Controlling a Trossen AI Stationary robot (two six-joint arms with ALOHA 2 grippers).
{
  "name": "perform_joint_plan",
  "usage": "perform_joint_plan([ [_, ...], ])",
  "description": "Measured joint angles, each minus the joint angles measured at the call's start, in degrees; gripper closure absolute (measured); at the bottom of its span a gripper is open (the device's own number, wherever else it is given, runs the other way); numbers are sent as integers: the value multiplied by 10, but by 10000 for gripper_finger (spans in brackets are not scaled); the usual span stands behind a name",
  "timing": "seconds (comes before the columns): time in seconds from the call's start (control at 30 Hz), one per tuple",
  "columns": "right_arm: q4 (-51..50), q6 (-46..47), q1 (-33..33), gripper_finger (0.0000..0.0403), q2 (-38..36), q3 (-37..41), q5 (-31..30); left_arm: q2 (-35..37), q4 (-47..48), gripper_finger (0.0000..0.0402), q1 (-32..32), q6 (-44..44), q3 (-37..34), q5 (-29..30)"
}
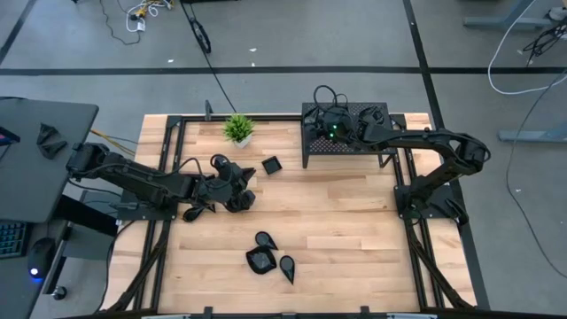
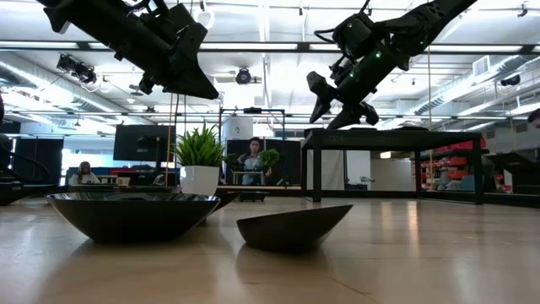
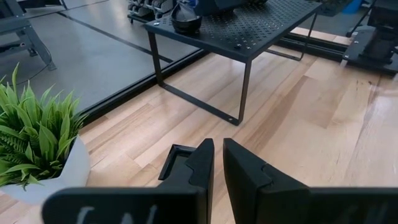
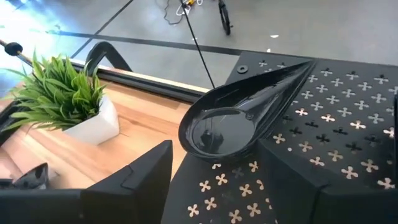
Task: Pick & Place Mini shaped plates
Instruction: Stack the black drop-shaped plate on top of the black drop-shaped plate on the shelf
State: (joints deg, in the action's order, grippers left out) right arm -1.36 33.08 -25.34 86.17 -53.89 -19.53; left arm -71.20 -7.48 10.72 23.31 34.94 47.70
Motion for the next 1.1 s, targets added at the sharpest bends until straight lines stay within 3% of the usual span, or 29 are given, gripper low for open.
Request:
perform_joint_plan([
  [0.33, -38, -32, 3, 199, -49, 0, 14, 0, 0, 363, 0, 0, 0, 0],
  [0.57, 19, -53, 11, 251, -46, -8, 130, 0, -1, 363, -1, 0, 0, 0],
  [0.93, -176, -183, 9, 393, 90, -225, 130, 0, -20, 363, -14, -5, 0, 0],
  [1.1, -269, -227, 0, 389, 166, -321, 129, 0, -20, 363, -19, -4, 0, 0],
])
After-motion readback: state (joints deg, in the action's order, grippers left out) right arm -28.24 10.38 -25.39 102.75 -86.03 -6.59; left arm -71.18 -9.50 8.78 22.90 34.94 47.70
